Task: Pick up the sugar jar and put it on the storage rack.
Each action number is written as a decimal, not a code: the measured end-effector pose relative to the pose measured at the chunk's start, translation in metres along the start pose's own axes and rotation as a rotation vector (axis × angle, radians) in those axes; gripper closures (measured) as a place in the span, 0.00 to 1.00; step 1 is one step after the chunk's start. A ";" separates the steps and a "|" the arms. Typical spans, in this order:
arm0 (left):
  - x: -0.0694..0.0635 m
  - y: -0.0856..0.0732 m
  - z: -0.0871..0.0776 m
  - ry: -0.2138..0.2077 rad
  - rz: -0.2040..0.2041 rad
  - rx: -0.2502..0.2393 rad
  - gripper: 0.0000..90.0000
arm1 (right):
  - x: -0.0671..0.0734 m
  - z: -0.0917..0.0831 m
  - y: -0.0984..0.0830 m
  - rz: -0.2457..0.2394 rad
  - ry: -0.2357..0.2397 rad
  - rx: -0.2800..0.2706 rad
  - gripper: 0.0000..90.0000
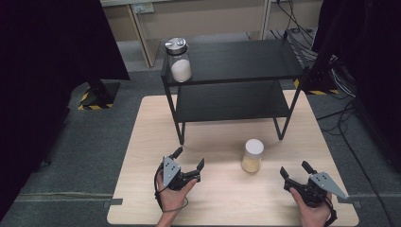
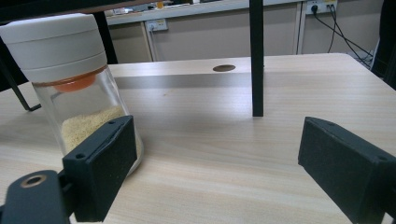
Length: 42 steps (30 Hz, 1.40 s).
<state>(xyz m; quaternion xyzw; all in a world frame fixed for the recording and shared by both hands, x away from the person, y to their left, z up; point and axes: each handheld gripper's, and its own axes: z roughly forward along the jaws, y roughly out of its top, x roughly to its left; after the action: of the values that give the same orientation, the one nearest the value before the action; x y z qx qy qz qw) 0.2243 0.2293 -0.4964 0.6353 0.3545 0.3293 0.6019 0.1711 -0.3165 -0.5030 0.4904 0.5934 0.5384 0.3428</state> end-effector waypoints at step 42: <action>-0.001 -0.021 0.006 -0.025 -0.058 0.078 0.09 | 0.000 0.000 -0.001 -0.013 0.005 -0.003 0.13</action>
<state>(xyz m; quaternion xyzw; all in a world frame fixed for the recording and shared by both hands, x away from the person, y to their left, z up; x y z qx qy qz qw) 0.2278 0.2262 -0.5182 0.6518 0.3779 0.2897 0.5902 0.1711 -0.3160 -0.5035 0.4847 0.5967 0.5382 0.3454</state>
